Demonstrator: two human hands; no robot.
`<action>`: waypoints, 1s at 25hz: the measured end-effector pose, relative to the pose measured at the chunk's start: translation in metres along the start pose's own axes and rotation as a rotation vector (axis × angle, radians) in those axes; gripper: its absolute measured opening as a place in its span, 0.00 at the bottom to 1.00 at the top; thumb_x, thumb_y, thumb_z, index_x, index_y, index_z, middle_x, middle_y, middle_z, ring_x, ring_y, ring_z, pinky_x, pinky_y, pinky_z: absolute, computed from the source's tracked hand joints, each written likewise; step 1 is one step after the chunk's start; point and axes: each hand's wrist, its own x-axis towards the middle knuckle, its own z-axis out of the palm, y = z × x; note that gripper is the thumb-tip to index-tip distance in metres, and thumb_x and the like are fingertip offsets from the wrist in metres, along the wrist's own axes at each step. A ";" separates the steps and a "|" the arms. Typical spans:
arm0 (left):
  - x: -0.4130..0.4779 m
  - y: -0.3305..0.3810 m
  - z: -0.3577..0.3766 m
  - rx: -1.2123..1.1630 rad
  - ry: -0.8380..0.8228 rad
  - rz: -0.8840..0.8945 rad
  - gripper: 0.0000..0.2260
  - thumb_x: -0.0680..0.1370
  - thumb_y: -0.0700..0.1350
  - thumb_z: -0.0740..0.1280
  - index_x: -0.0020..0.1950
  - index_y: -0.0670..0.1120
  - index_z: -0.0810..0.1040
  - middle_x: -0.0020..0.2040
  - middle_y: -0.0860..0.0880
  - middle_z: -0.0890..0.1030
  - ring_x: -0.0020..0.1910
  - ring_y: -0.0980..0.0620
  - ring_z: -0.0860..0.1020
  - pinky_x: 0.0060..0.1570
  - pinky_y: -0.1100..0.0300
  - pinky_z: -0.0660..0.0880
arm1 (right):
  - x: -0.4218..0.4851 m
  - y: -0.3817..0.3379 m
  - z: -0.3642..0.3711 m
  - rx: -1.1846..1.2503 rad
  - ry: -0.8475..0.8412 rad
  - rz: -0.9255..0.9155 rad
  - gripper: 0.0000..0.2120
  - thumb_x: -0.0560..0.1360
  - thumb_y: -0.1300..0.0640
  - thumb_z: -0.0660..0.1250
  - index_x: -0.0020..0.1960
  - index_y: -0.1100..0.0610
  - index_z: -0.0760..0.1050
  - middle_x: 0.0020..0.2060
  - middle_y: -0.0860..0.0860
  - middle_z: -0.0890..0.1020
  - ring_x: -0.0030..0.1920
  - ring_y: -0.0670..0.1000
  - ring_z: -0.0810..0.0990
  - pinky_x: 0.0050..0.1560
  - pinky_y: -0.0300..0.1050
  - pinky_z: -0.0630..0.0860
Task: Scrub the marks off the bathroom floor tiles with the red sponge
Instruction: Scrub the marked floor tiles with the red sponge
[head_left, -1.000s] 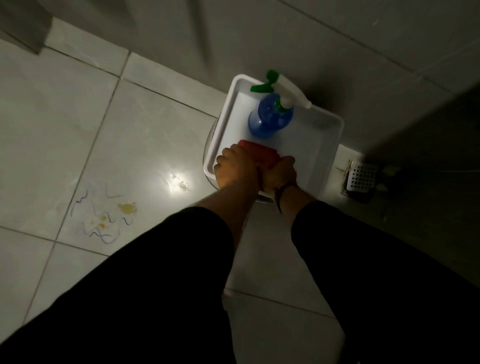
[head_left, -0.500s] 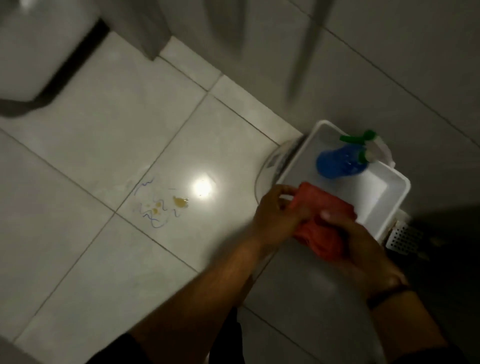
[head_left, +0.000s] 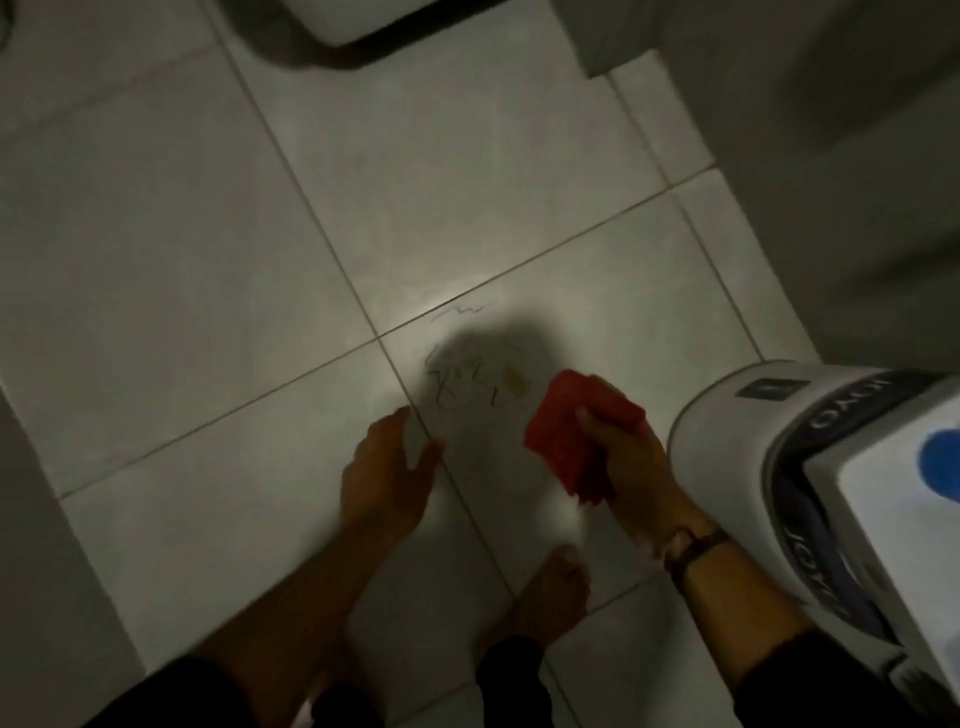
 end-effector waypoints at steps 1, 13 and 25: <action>0.025 -0.029 0.006 0.117 0.022 0.043 0.36 0.83 0.65 0.59 0.88 0.51 0.59 0.86 0.47 0.65 0.84 0.43 0.66 0.81 0.44 0.66 | 0.032 0.003 0.012 -0.134 0.003 -0.054 0.13 0.86 0.65 0.62 0.65 0.72 0.77 0.45 0.63 0.82 0.39 0.58 0.80 0.50 0.54 0.81; 0.229 -0.172 0.100 0.393 0.549 0.349 0.33 0.85 0.60 0.54 0.89 0.52 0.55 0.90 0.42 0.53 0.89 0.37 0.54 0.82 0.28 0.47 | 0.304 0.092 0.124 -1.422 0.351 -0.647 0.39 0.82 0.50 0.63 0.87 0.61 0.52 0.88 0.59 0.56 0.88 0.65 0.49 0.87 0.64 0.49; 0.229 -0.175 0.103 0.391 0.591 0.376 0.33 0.84 0.58 0.53 0.89 0.50 0.55 0.90 0.41 0.52 0.89 0.36 0.53 0.81 0.25 0.48 | 0.239 0.164 0.105 -1.526 0.256 -0.663 0.39 0.85 0.39 0.54 0.88 0.56 0.45 0.88 0.56 0.47 0.89 0.58 0.44 0.87 0.69 0.52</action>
